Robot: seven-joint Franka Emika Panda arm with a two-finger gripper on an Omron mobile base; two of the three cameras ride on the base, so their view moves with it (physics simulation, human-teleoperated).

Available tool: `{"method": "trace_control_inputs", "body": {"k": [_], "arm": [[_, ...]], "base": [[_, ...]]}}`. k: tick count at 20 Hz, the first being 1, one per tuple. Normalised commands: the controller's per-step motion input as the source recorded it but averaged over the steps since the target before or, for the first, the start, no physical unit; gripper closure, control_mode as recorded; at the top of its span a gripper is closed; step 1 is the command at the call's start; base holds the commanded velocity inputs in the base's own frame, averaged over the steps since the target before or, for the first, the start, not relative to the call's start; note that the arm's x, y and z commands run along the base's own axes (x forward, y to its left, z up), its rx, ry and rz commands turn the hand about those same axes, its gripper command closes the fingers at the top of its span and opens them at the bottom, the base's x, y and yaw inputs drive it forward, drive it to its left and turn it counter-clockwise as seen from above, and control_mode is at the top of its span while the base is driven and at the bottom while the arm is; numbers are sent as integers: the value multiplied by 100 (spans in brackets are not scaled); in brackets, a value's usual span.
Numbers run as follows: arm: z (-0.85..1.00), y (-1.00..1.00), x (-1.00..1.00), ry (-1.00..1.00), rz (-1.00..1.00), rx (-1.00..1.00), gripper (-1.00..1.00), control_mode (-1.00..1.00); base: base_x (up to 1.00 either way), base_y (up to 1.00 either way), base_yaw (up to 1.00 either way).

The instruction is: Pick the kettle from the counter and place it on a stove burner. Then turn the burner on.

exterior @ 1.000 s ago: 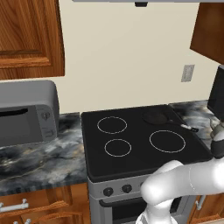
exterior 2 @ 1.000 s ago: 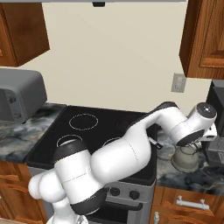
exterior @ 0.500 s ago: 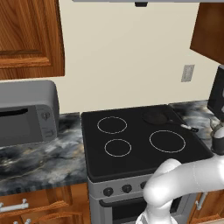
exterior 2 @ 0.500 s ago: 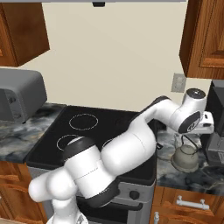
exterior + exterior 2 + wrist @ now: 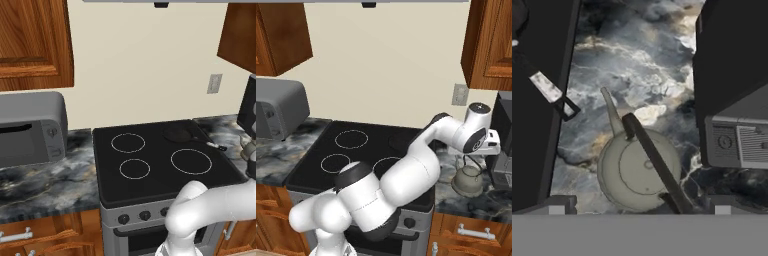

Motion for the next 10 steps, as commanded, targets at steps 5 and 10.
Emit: {"method": "trace_control_inputs", "body": {"k": [5,10], "arm": [[-32,-16,17,10,0,-2,-100,-100],[-13,-30,22,2,0,0,-100,-100]], "base": [[0,0,0],[0,0,0]]}}
